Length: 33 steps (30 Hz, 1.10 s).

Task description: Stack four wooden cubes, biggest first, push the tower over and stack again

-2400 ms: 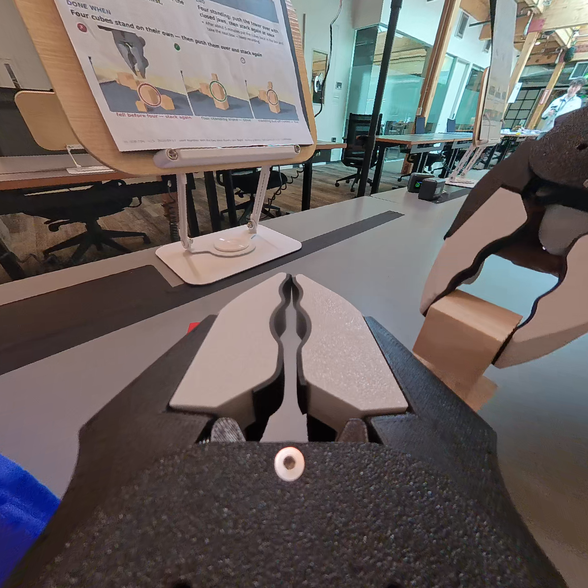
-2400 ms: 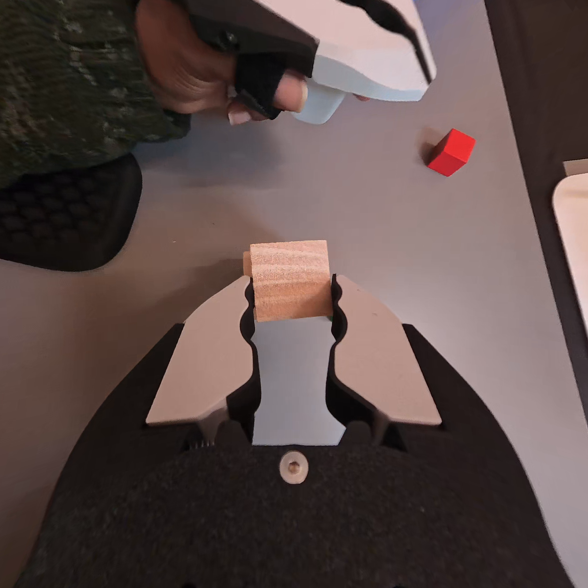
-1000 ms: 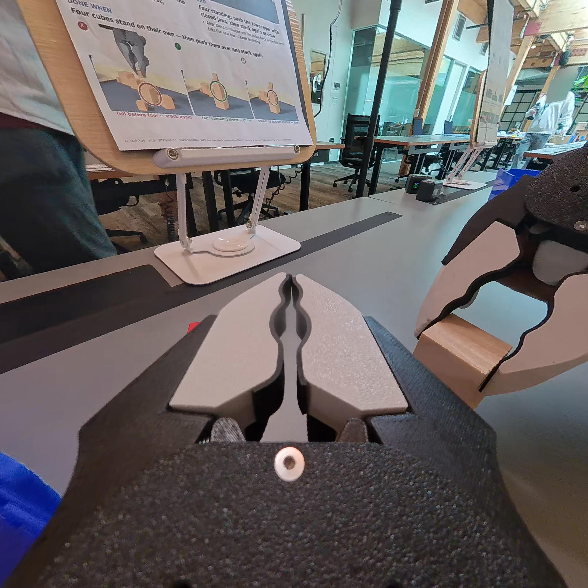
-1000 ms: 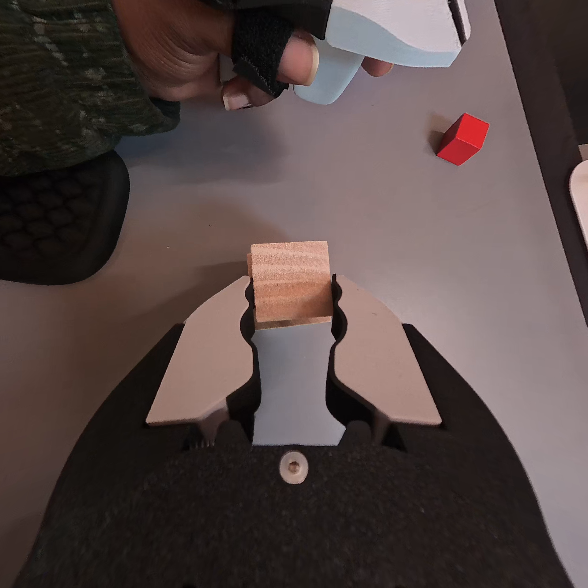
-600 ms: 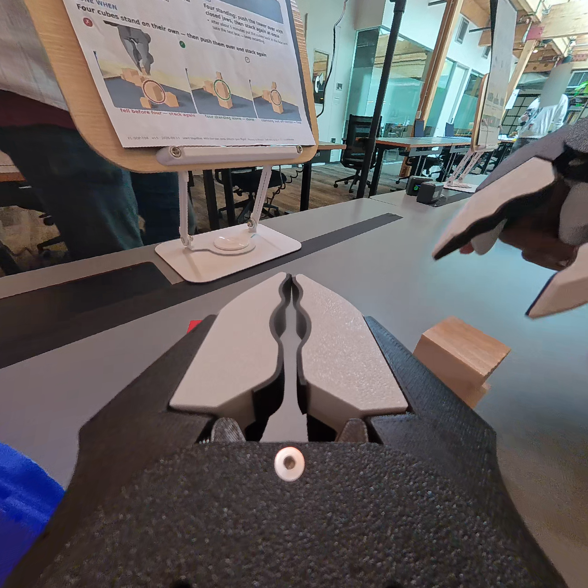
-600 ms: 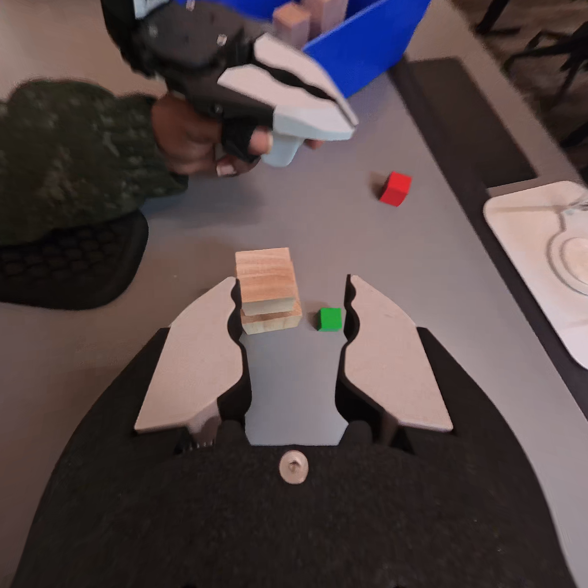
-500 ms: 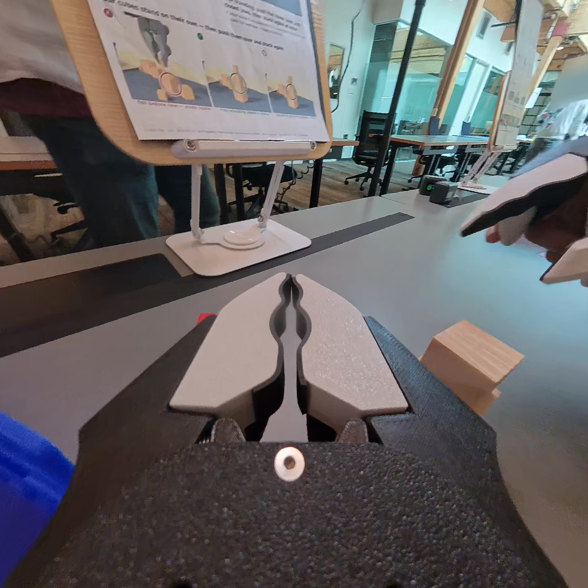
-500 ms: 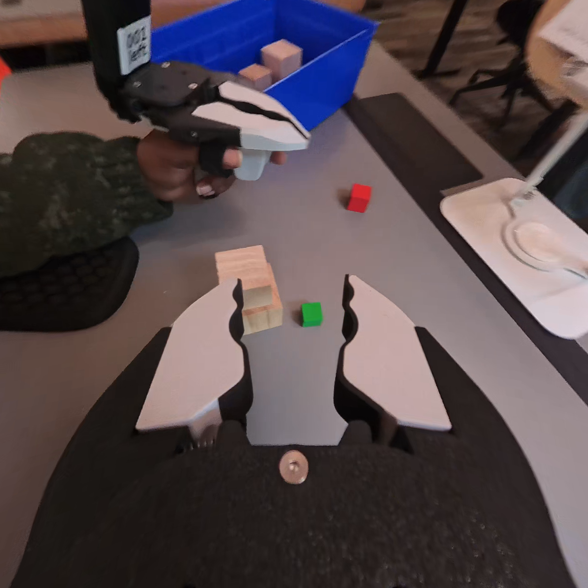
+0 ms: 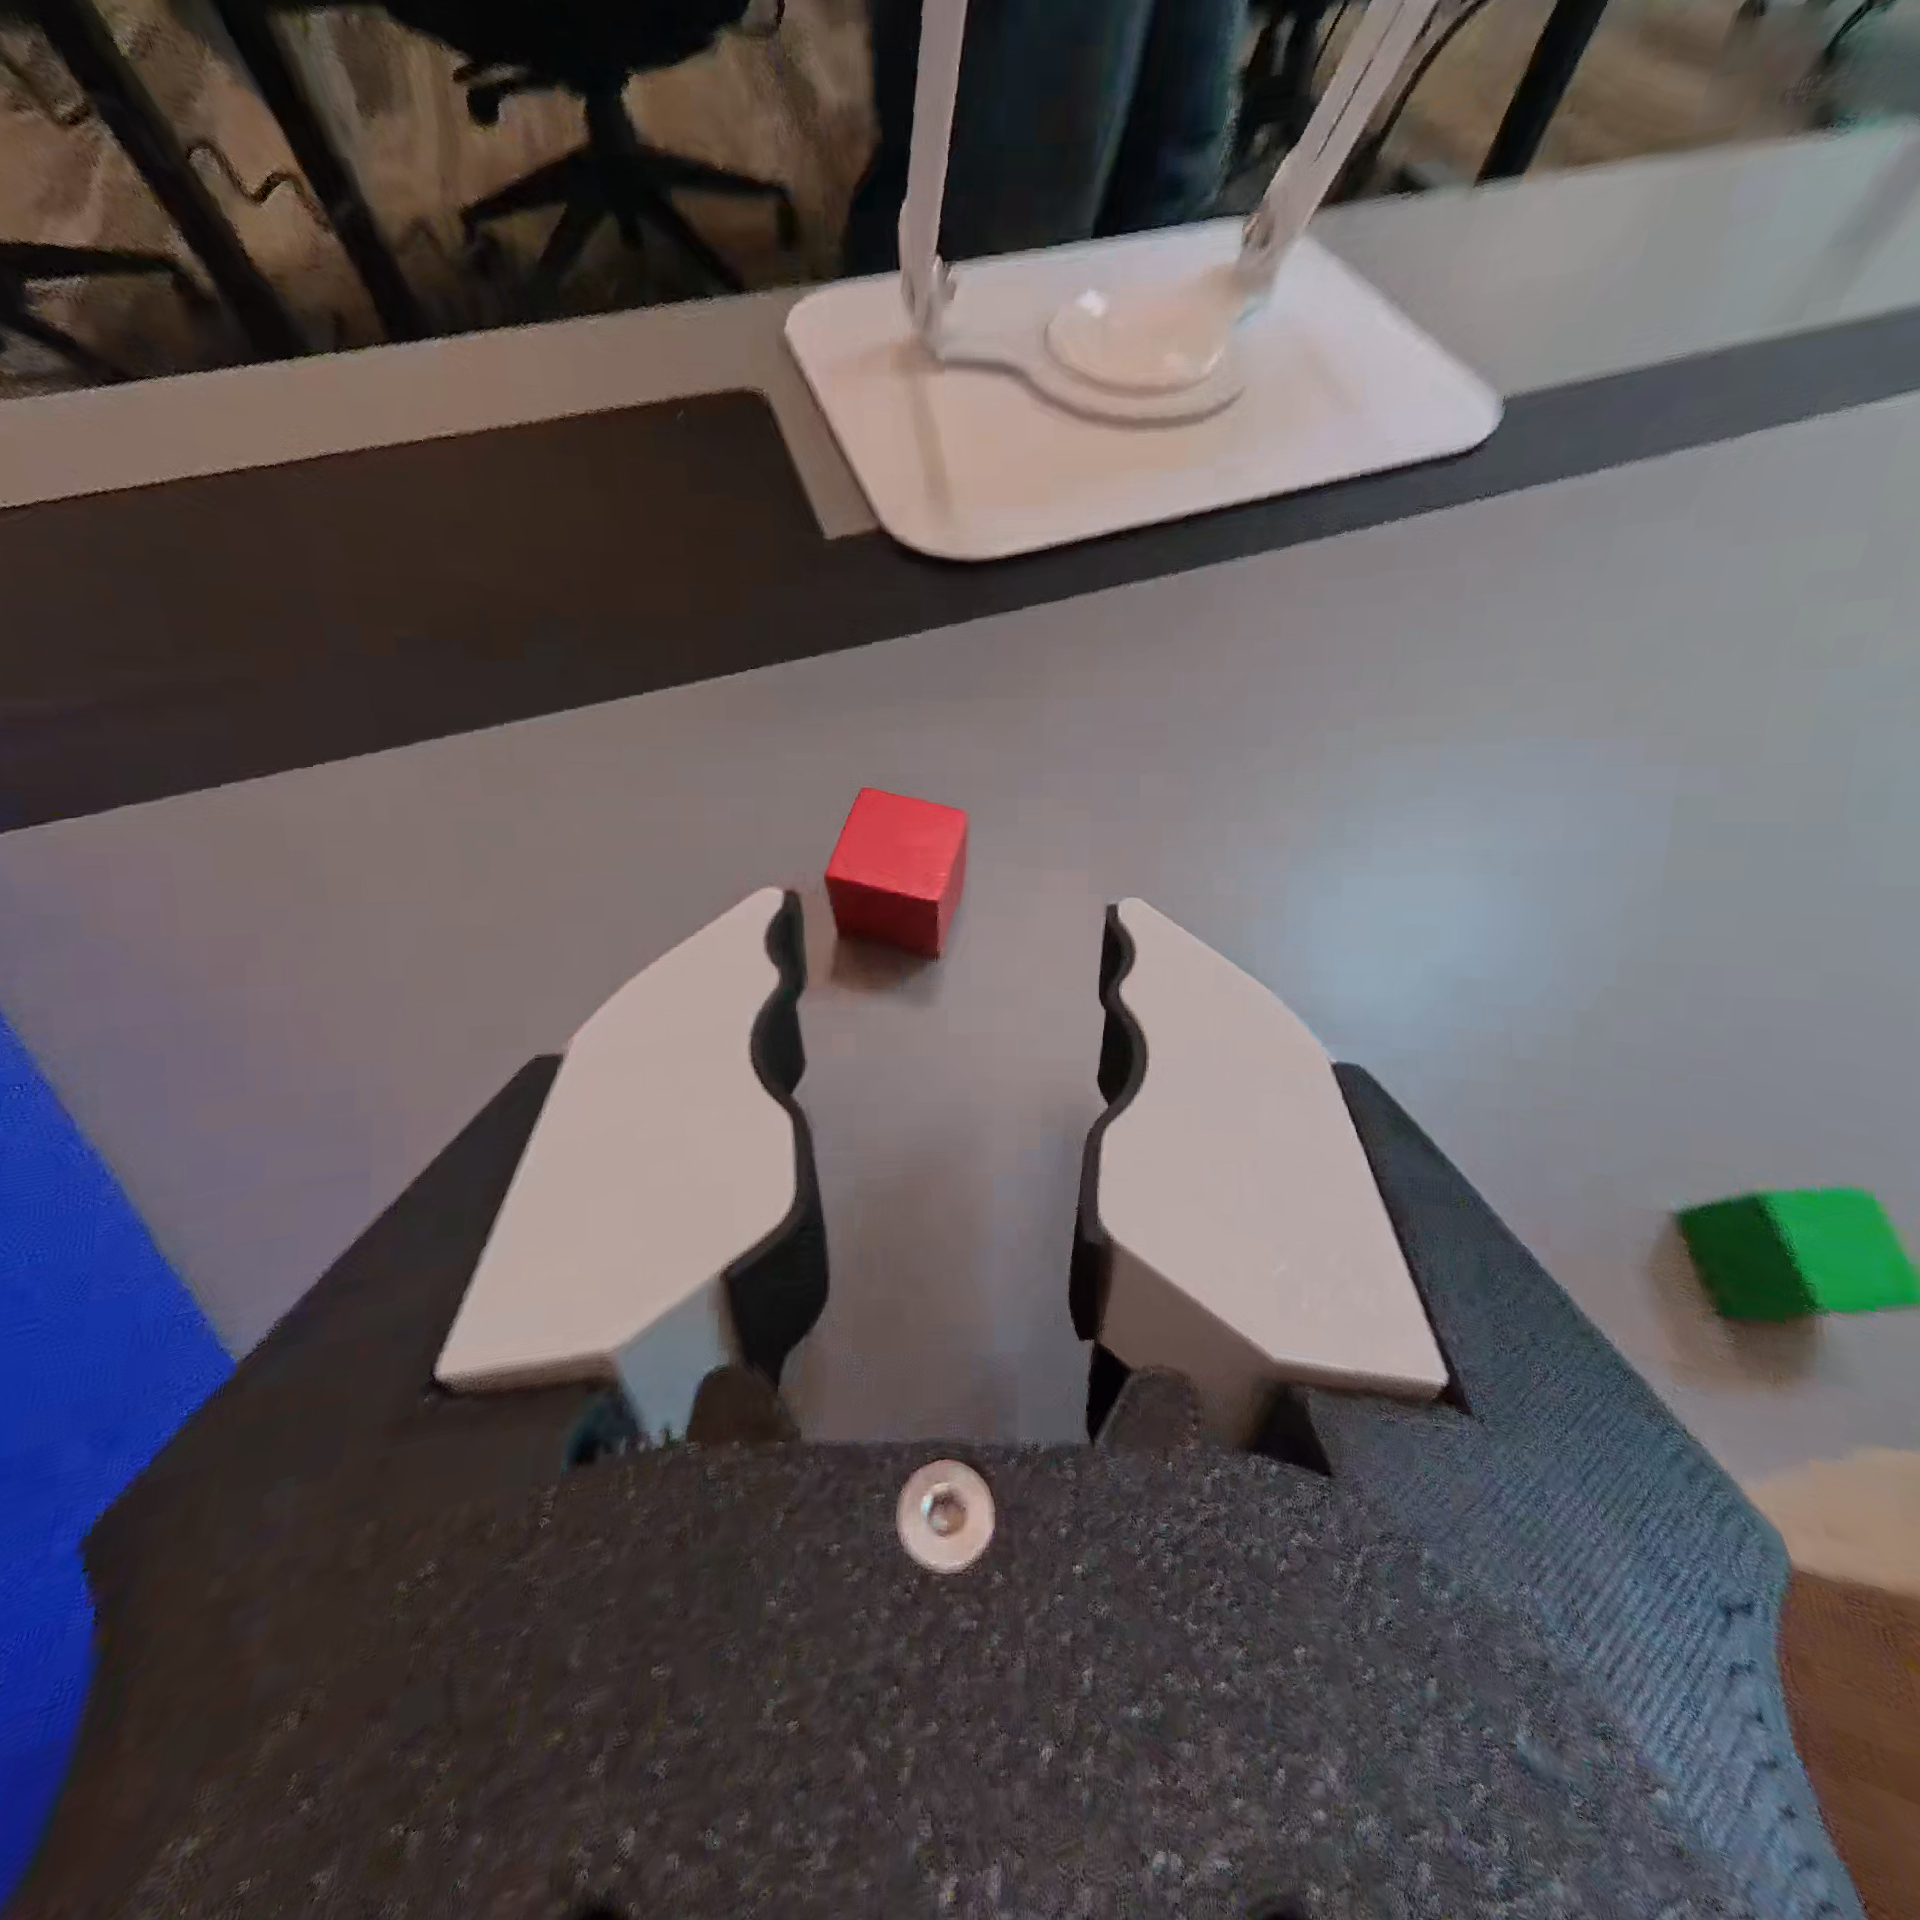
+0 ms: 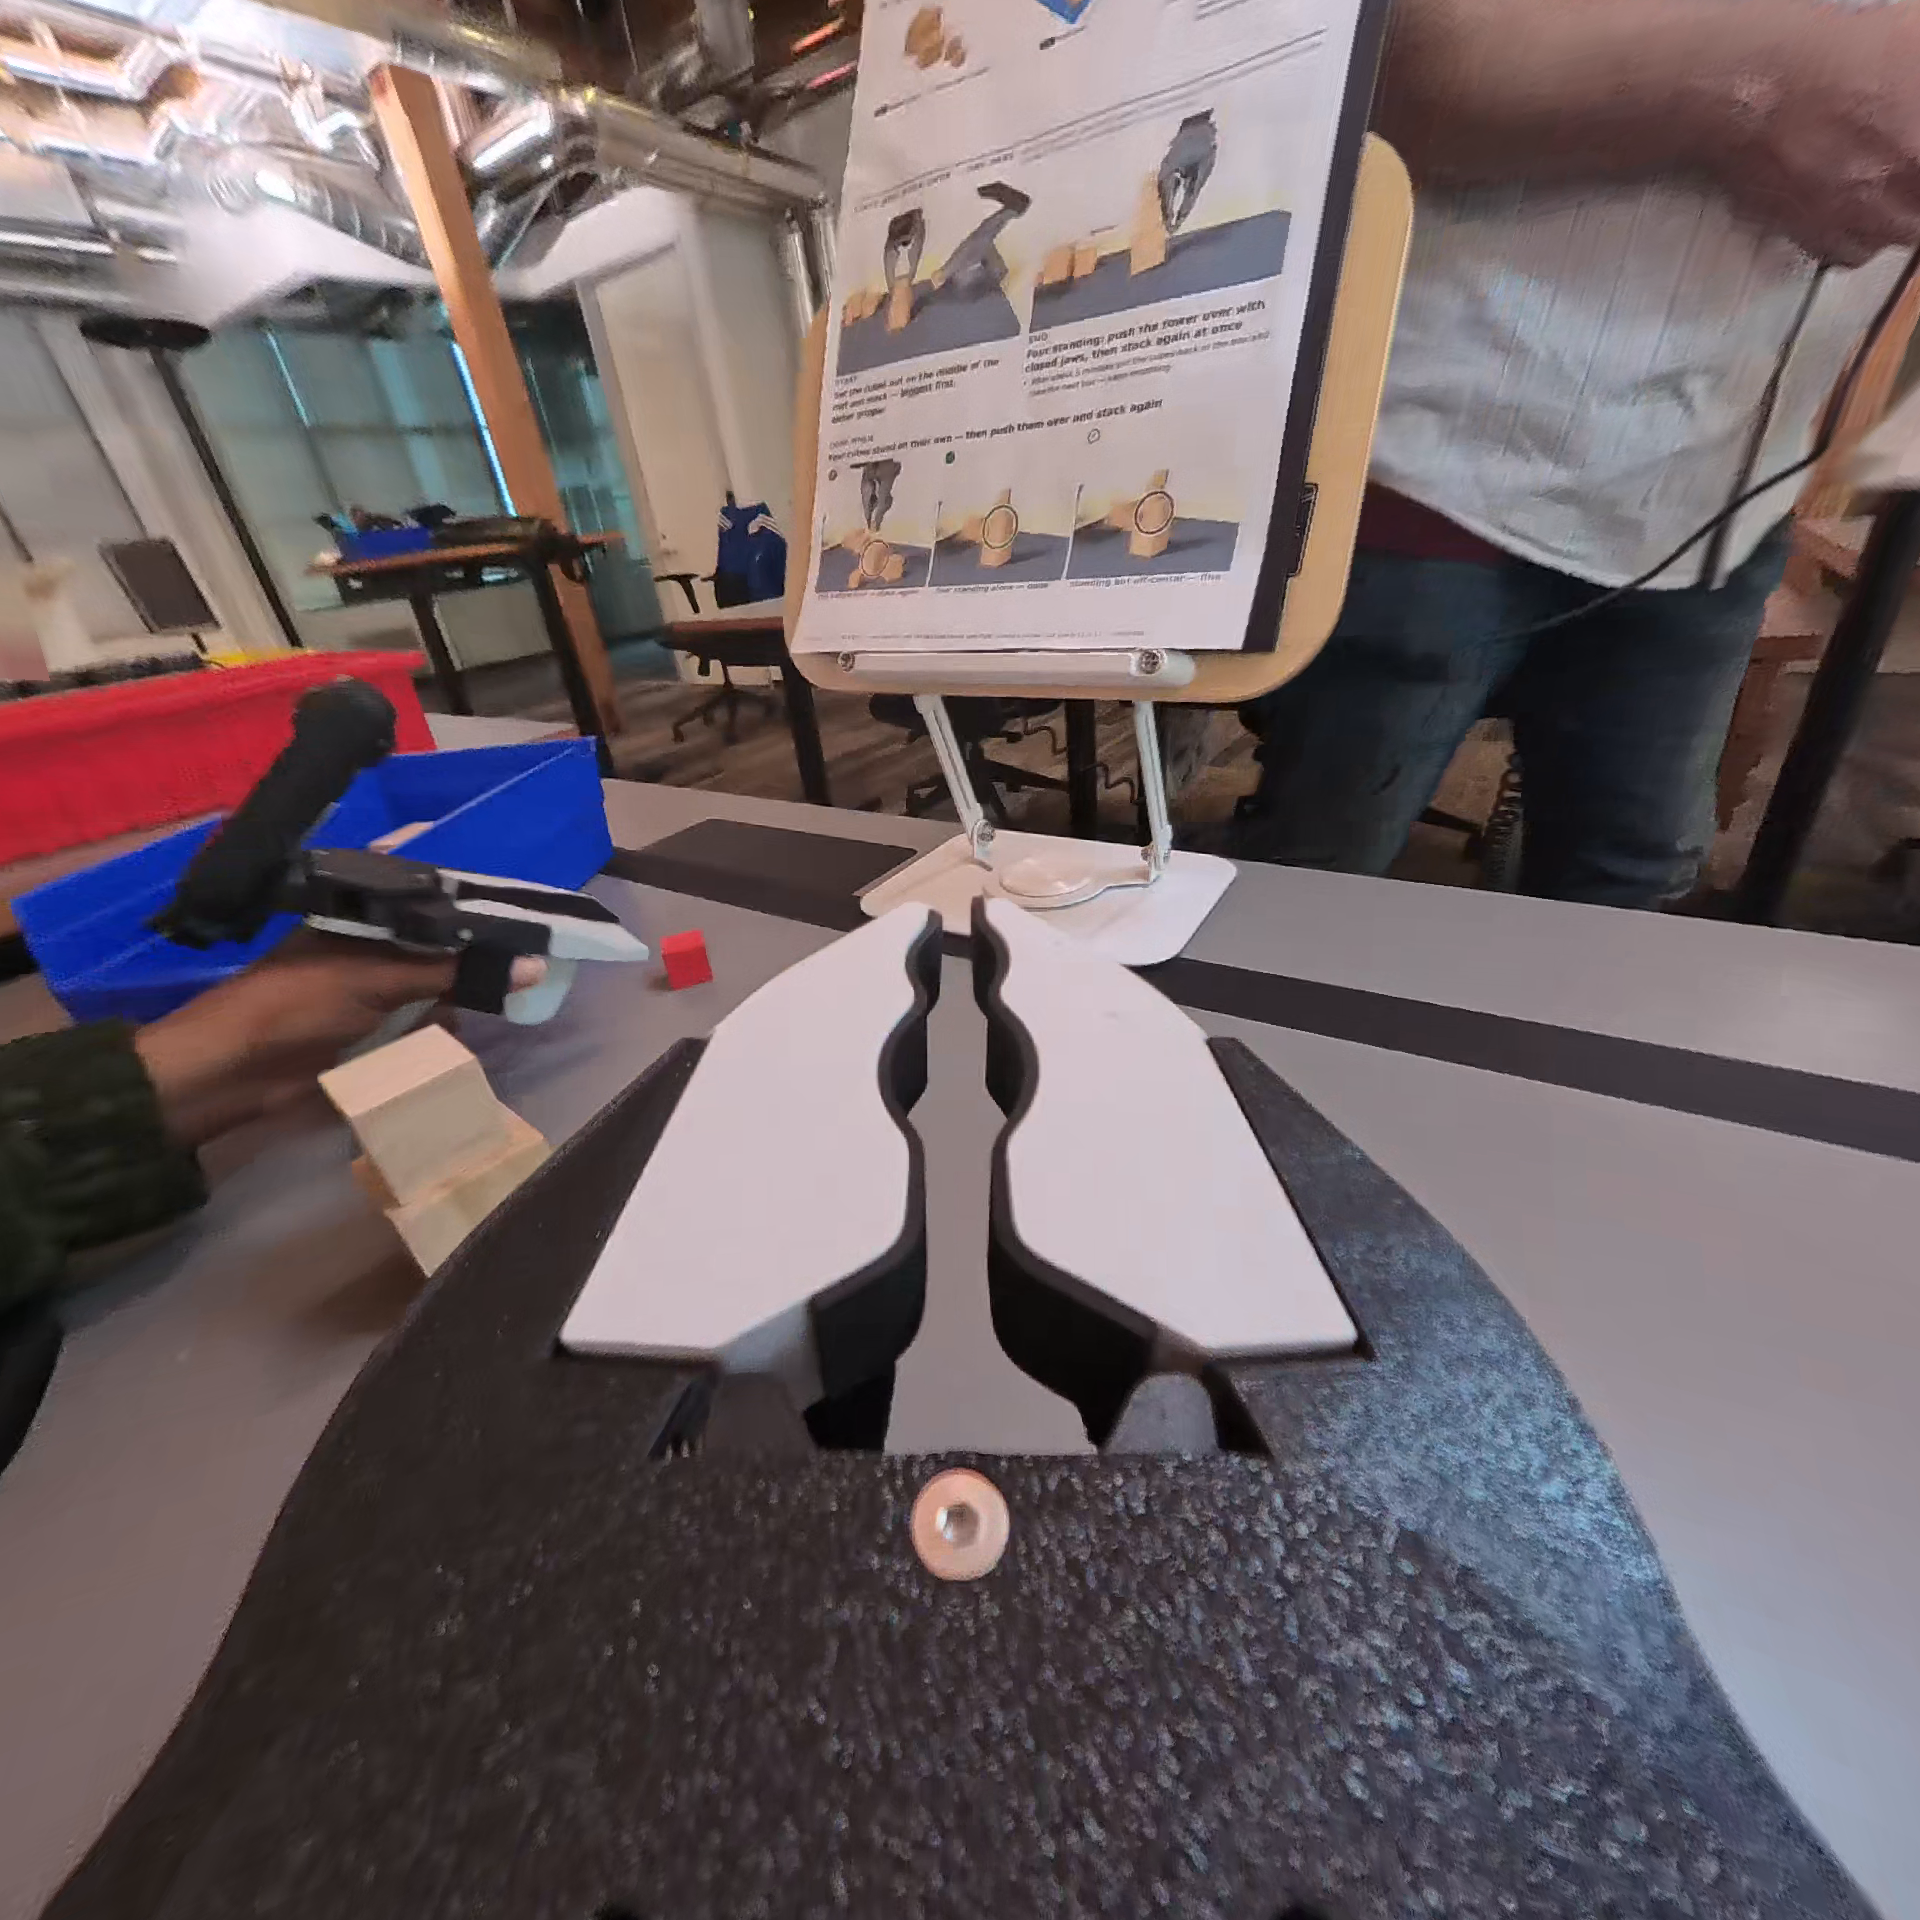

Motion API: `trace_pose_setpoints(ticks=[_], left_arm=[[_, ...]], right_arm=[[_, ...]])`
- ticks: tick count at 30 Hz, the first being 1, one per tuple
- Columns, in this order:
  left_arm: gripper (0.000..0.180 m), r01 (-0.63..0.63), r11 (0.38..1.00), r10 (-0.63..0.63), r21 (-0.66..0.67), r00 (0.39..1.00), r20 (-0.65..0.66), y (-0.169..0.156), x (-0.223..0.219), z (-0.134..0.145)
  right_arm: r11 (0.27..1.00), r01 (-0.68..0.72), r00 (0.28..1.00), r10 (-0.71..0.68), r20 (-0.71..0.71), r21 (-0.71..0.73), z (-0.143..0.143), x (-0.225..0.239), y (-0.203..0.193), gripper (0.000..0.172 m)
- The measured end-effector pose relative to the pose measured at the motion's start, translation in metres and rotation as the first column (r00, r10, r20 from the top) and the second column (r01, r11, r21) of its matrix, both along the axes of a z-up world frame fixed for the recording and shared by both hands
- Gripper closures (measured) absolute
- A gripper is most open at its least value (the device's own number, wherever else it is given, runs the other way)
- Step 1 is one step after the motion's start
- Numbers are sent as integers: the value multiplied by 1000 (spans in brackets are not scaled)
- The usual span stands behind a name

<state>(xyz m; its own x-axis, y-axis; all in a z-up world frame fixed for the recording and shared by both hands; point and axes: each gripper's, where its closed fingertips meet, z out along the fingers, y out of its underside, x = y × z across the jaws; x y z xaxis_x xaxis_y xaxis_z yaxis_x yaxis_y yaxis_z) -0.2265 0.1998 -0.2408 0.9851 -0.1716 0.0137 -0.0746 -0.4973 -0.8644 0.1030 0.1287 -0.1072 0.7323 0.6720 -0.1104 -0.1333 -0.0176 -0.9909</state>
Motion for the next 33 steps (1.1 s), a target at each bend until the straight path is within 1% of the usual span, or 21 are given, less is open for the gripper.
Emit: trace_pose_setpoints(ticks=[2, 4, 5, 6, 7, 8, 9, 10, 11, 12, 14, 15, 17, 18, 19, 20, 21, 23, 26, 29, 33], left_arm=[[120, -19, 997, 15, -79, 999, -43, 10, -3, -15], [117, -21, 991, 12, -129, 998, -66, 21, -3, -25], [118, -6, 988, -5, -156, 997, -71, 24, 0, -29], [134, 22, 984, -36, -176, 996, -82, 26, 3, -33], [153, 48, 979, -69, -198, 992, -103, 25, 5, -35], [153, 55, 976, -83, -209, 989, -124, 25, 5, -35], [153, 88, 973, -118, -214, 985, -129, 23, 9, -31], [153, 147, 974, -170, -174, 978, -123, 20, 17, -20], [153, 210, 971, -224, -116, 966, -130, 16, 26, -3], [153, 291, 955, -297, -62, 945, -135, 9, 36, 16], [153, 494, 869, -487, 35, 865, -121, -17, 63, 56], [153, 586, 808, -577, 61, 807, -124, -34, 74, 74], [154, 786, 614, -782, 76, 618, -82, -80, 99, 101], [153, 851, 525, -849, 34, 526, -58, -101, 105, 105], [153, 889, 458, -888, -16, 457, -57, -118, 108, 106], [153, 910, 410, -911, -65, 406, -65, -129, 108, 103], [153, 919, 378, -926, -110, 373, -60, -137, 109, 100], [153, 923, 347, -938, -167, 343, -53, -144, 112, 92], [153, 916, 326, -945, -235, 323, -52, -144, 114, 76], [153, 914, 312, -949, -259, 310, -48, -143, 117, 67], [153, 916, 291, -956, -276, 287, -55, -146, 118, 62]], right_arm=[[1000, -1, 1000, 1, 2, 6, -1, 3, 0, 166], [1000, -11, 1000, 11, 14, 11, -4, 3, -2, 166], [1000, -20, 1000, 20, 19, 11, -6, 2, -3, 166], [1000, -29, 999, 29, 24, 10, -7, 1, -4, 166], [999, -34, 999, 34, 29, 10, -8, 0, -5, 167], [999, -38, 999, 37, 33, 10, -9, 0, -5, 167], [999, -44, 998, 44, 33, 10, -9, 0, -6, 167], [999, -51, 998, 51, 30, 8, -9, 0, -7, 167], [998, -56, 998, 55, 26, 9, -8, 0, -8, 168], [998, -60, 998, 59, 25, 12, -7, 1, -9, 168], [998, -65, 998, 65, 27, 16, -6, 1, -10, 168], [998, -67, 997, 67, 27, 19, -5, 2, -11, 169], [997, -71, 997, 71, 30, 20, -6, 2, -12, 171], [997, -72, 997, 72, 33, 15, -7, 2, -11, 171], [997, -74, 997, 74, 36, 10, -9, 2, -10, 171], [997, -76, 996, 75, 40, 5, -11, 1, -10, 171], [997, -75, 996, 75, 46, 2, -13, 0, -9, 171], [997, -74, 995, 74, 64, -7, -17, -2, -8, 171], [996, -82, 994, 83, 74, -21, -22, -5, -8, 171], [996, -86, 994, 88, 72, -32, -25, -6, -9, 171], [995, -88, 993, 91, 70, -39, -26, -6, -8, 171]])
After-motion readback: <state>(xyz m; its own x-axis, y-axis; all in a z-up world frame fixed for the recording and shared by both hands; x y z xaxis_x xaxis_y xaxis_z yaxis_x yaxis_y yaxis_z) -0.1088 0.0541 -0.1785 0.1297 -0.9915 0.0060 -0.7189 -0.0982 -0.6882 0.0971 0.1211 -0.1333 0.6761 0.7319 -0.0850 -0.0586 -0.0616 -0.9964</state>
